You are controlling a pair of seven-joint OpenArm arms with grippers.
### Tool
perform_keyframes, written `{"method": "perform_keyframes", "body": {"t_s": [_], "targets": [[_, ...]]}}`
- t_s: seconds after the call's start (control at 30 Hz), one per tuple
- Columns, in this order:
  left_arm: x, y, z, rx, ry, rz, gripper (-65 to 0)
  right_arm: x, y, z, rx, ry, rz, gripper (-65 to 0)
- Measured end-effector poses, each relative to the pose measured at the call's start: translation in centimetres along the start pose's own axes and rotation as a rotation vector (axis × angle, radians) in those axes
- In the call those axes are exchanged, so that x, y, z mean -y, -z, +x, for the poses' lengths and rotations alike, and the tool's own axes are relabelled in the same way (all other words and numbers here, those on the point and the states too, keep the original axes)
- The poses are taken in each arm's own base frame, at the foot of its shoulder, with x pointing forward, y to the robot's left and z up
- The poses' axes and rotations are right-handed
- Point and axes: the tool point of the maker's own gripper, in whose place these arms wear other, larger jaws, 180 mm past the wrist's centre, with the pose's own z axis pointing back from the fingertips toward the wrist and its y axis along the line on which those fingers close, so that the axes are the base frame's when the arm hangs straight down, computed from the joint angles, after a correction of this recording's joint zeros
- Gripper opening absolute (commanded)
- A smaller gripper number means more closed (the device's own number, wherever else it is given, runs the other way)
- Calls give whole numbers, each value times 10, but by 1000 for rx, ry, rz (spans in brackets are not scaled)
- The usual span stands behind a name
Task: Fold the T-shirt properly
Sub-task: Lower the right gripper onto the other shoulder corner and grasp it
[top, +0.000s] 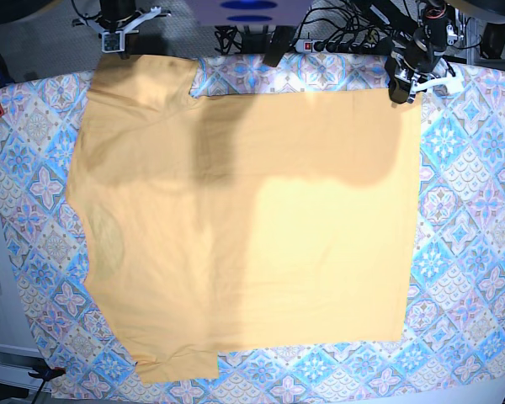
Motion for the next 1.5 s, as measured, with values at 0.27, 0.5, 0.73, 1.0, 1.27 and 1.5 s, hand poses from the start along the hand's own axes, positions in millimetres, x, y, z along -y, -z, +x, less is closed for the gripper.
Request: {"method": "perform_keyframes", "body": {"t_s": [0.27, 0.5, 0.73, 1.0, 1.27, 1.5], "targets": [[0, 0, 0, 0, 0, 0, -650, -11, -1, -4, -18, -59, 33, -595], [0, 0, 0, -3, 0, 0, -650, -48, -3, -14, -66, -279, 137, -545], [0, 0, 0, -2, 3, 0, -650, -7, -2, 5, -2, -458, -100, -474], [0, 0, 1, -2, 2, 0, -650, 2, 8, 24, 65, -571, -180, -445], [0, 0, 1, -2, 2, 0, -650, 7, 5, -5, -37, -287, -177, -446], [0, 0, 2, 2, 2, 0, -650, 27, 13, -10, -81, 151, -89, -446]]}}
